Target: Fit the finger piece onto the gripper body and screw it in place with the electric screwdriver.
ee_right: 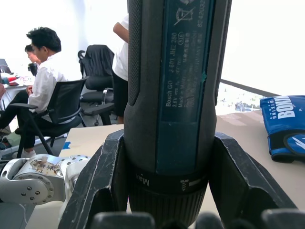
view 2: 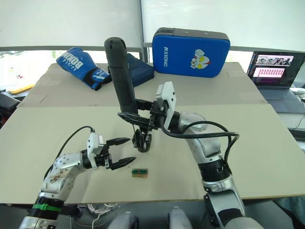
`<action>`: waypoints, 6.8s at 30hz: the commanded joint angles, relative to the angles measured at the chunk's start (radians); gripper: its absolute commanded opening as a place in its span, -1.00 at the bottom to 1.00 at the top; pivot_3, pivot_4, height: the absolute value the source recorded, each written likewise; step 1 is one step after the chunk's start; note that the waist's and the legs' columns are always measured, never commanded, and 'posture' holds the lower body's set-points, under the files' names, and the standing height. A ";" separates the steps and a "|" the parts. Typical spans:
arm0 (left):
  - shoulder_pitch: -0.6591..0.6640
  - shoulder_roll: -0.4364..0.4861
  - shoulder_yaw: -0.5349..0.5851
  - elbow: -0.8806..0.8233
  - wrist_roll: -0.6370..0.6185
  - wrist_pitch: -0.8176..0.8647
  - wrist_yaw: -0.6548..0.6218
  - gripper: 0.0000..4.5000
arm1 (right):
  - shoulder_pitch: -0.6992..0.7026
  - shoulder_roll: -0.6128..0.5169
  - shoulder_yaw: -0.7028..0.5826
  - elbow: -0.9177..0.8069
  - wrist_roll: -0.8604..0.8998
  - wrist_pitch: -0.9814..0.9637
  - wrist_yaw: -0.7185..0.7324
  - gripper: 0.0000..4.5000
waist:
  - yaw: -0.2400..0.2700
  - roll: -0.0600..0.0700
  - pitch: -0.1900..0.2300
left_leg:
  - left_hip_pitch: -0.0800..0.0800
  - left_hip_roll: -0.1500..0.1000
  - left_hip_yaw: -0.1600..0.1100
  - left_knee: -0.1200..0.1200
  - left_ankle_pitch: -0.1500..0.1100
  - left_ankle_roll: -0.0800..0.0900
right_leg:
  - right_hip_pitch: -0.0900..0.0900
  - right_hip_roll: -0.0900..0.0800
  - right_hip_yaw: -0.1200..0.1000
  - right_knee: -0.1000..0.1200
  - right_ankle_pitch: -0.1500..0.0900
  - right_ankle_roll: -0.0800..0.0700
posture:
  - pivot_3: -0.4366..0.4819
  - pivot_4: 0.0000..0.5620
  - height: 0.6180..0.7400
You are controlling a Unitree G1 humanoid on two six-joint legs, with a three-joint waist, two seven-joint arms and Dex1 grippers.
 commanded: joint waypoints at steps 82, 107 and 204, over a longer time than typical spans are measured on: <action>-0.066 -0.045 -0.049 0.098 0.093 -0.052 0.090 1.00 | -0.004 0.003 0.001 -0.041 0.002 -0.032 0.008 -0.14 | -0.001 0.000 0.000 | 0.000 0.000 0.000 0.000 0.000 0.000 | 0.000 0.000 0.000 0.000 0.000 0.000 | -0.05 -0.47 1.00; -0.232 -0.186 -0.101 0.439 0.176 -0.199 0.084 1.00 | -0.006 0.004 0.004 -0.047 -0.004 -0.026 0.005 -0.14 | 0.023 0.000 0.000 | 0.001 -0.001 0.000 0.001 0.000 0.000 | 0.001 0.000 0.000 0.001 0.000 0.000 | -0.05 -0.47 1.00; -0.231 -0.180 -0.133 0.405 0.221 -0.153 0.076 0.25 | -0.023 -0.015 0.003 -0.034 0.012 0.087 -0.028 -0.14 | 0.022 0.000 -0.010 | 0.008 -0.001 0.000 0.000 0.000 0.000 | 0.009 0.000 -0.001 -0.001 0.000 0.001 | -0.05 -0.47 1.00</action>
